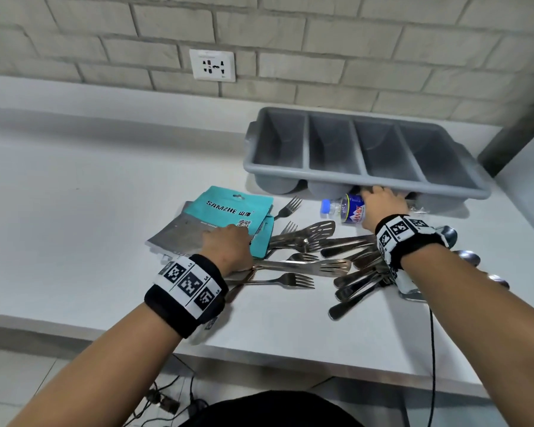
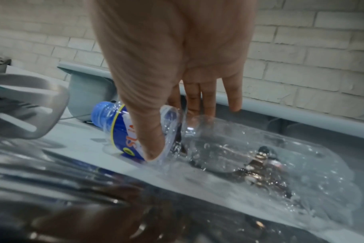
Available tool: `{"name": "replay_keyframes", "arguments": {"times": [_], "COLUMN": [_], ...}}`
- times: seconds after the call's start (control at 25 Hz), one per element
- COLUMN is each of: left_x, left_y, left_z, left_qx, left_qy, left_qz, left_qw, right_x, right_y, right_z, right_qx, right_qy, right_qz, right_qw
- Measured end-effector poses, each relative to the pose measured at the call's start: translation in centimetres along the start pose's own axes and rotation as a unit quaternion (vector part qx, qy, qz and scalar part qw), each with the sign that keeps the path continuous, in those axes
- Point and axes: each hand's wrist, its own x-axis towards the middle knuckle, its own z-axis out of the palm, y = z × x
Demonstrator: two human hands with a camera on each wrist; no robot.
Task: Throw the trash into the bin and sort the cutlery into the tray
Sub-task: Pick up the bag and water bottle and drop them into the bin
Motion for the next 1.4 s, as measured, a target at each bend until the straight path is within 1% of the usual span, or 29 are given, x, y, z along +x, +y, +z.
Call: {"name": "replay_keyframes", "arguments": {"times": [0.12, 0.2, 0.32, 0.44, 0.56, 0.68, 0.8, 0.88, 0.96, 1.0, 1.08, 1.12, 1.2, 1.24, 1.28, 1.32, 1.36, 1.4], "left_x": [0.1, 0.0, -0.2, -0.6, -1.4, -3.1, -5.7, -7.7, -9.4, -10.1, -11.2, -11.8, -12.8, -13.3, -13.9, -14.6, -15.4, -16.2], "left_y": [-0.3, -0.3, -0.2, -0.6, -1.0, -0.8, 0.4, 1.8, 3.9, 5.2, 8.2, 10.0, 13.3, 15.2, 17.2, 19.1, 21.0, 22.8], "left_z": [-0.1, -0.2, -0.6, -1.3, -2.2, -3.6, -5.9, -7.5, -8.6, -8.9, -9.2, -9.2, -8.7, -8.1, -7.4, -6.5, -5.5, -4.5], "left_qx": [-0.014, -0.02, -0.004, -0.032, -0.016, -0.037, -0.063, -0.088, -0.147, -0.203, -0.336, -0.397, -0.515, -0.556, -0.578, -0.586, -0.587, -0.587], "left_qy": [0.008, 0.025, 0.082, 0.142, 0.225, 0.293, 0.365, 0.426, 0.469, 0.472, 0.442, 0.409, 0.312, 0.262, 0.22, 0.186, 0.157, 0.128], "left_qz": [0.012, 0.01, 0.004, -0.015, 0.002, 0.023, 0.047, 0.083, 0.13, 0.155, 0.202, 0.219, 0.26, 0.281, 0.297, 0.31, 0.318, 0.323], "left_qw": [1.0, 0.999, 0.997, 0.989, 0.974, 0.955, 0.928, 0.897, 0.861, 0.844, 0.807, 0.792, 0.755, 0.737, 0.728, 0.725, 0.727, 0.731], "right_x": [-0.1, -0.3, -0.8, -1.7, -2.5, -3.7, -5.6, -7.3, -9.6, -10.9, -13.9, -15.4, -18.6, -20.4, -22.4, -24.4, -26.4, -28.5], "right_y": [0.1, 0.1, 0.1, 0.2, 0.7, 1.8, 3.3, 4.3, 6.0, 7.0, 9.3, 10.6, 12.9, 14.4, 15.8, 17.3, 18.5, 19.6], "right_z": [0.0, -0.1, -0.4, -0.6, -1.3, -2.5, -3.8, -4.5, -4.9, -4.8, -4.4, -4.1, -3.3, -2.6, -1.8, -0.7, 0.4, 1.8], "right_qx": [0.009, 0.015, 0.042, 0.069, 0.084, 0.107, 0.169, 0.21, 0.248, 0.276, 0.342, 0.376, 0.454, 0.486, 0.507, 0.52, 0.526, 0.526], "right_qy": [0.0, 0.009, 0.016, 0.004, 0.035, 0.085, 0.119, 0.163, 0.214, 0.236, 0.271, 0.285, 0.307, 0.32, 0.336, 0.351, 0.363, 0.372], "right_qz": [-0.003, -0.007, -0.025, -0.043, -0.035, -0.016, 0.02, 0.046, 0.079, 0.098, 0.134, 0.152, 0.184, 0.206, 0.234, 0.263, 0.289, 0.312], "right_qw": [1.0, 1.0, 0.999, 0.997, 0.995, 0.99, 0.978, 0.963, 0.942, 0.927, 0.89, 0.869, 0.816, 0.787, 0.759, 0.733, 0.713, 0.698]}}
